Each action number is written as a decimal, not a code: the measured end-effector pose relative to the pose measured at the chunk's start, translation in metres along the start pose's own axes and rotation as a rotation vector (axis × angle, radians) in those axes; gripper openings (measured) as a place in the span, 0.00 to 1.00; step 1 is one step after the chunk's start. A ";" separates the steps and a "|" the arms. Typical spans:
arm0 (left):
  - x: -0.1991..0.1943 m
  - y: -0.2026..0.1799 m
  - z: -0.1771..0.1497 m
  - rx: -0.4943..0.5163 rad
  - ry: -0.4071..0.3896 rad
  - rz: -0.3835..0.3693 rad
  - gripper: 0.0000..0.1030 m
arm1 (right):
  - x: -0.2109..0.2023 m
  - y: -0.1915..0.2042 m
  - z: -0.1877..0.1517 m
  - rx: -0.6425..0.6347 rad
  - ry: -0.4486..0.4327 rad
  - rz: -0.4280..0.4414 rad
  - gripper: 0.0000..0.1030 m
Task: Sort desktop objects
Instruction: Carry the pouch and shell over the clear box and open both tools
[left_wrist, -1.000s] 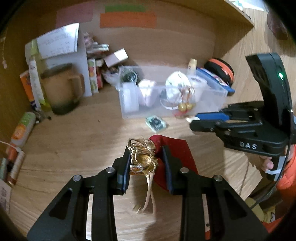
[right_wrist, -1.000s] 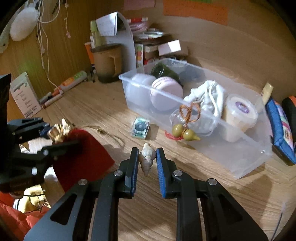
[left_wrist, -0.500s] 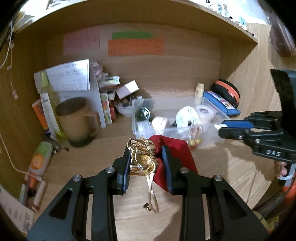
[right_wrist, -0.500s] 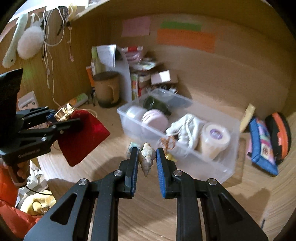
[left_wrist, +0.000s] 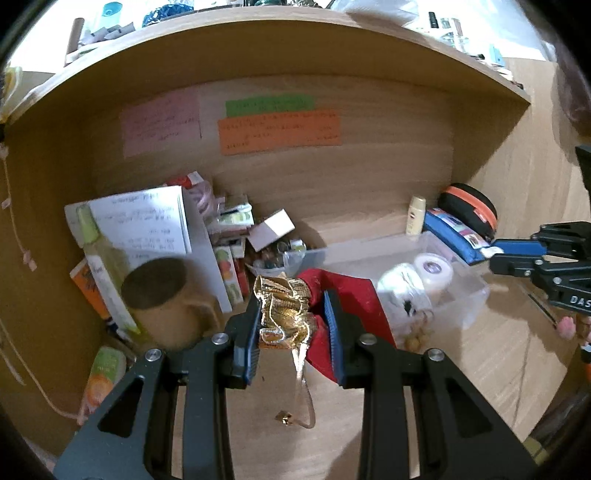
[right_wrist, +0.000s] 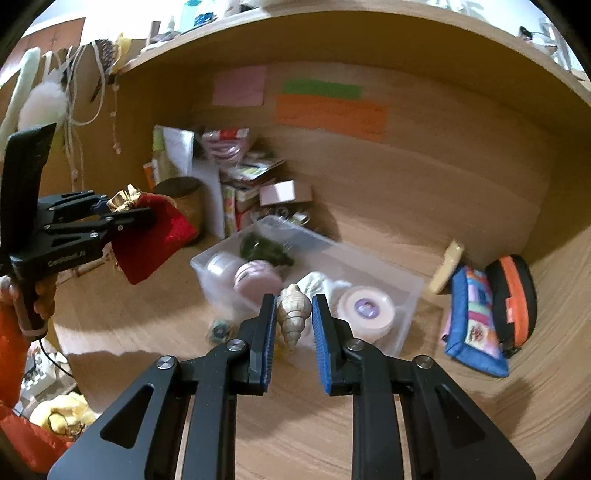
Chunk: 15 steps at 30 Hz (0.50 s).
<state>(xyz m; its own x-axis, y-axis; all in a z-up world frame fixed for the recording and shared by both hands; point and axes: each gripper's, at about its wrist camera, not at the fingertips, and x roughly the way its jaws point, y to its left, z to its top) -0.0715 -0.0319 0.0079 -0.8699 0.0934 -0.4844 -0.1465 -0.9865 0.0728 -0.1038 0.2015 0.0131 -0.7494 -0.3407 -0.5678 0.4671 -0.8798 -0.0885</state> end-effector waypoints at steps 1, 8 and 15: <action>0.003 0.001 0.003 -0.001 0.000 -0.003 0.30 | 0.000 -0.003 0.002 0.002 -0.004 -0.003 0.17; 0.029 -0.001 0.022 -0.007 0.005 -0.041 0.30 | 0.010 -0.024 0.015 0.030 -0.018 -0.028 0.17; 0.060 -0.004 0.034 -0.019 0.030 -0.087 0.30 | 0.035 -0.038 0.028 0.066 0.000 -0.020 0.17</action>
<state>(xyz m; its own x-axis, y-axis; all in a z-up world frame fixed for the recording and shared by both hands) -0.1386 -0.0183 0.0081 -0.8396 0.1755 -0.5140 -0.2122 -0.9771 0.0130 -0.1609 0.2137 0.0198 -0.7582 -0.3226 -0.5666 0.4201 -0.9063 -0.0461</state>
